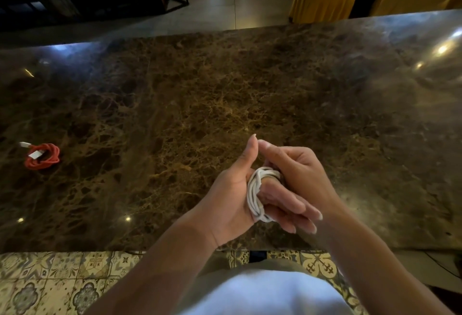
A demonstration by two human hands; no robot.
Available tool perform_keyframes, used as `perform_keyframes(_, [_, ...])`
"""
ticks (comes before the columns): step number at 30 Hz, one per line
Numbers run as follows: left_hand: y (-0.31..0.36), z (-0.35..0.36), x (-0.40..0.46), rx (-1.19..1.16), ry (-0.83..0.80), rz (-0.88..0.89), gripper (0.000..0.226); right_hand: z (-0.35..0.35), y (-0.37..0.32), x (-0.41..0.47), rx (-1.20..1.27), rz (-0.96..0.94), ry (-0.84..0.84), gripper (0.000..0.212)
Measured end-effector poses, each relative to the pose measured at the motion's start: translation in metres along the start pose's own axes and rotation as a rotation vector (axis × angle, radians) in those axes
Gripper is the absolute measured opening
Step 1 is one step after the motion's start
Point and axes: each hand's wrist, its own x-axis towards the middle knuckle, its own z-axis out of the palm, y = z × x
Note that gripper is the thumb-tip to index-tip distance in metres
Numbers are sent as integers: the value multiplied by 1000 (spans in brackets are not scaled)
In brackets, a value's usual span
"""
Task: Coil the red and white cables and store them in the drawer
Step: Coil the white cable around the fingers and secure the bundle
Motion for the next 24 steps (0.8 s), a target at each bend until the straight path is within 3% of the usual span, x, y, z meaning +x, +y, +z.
perform_keyframes(6, [-2,-18,-2,11,175,74,102,-14,-2,5,-235,-34,-128,40])
perform_keyframes(8, [-4,-21,1,36,252,104,100,-17,2,10,-366,-46,-75,32])
perform_keyframes(10, [-5,-26,2,38,277,113,103,-19,7,14,-447,-137,80,18])
perform_keyframes(13, [-6,-34,-3,72,268,73,112,-21,7,11,-550,-323,157,26])
perform_keyframes(17, [-8,-43,-9,132,365,122,116,-3,7,-5,-911,-506,208,24])
perform_keyframes(24, [-15,-58,-11,146,465,204,107,21,26,-6,-1023,-424,87,31])
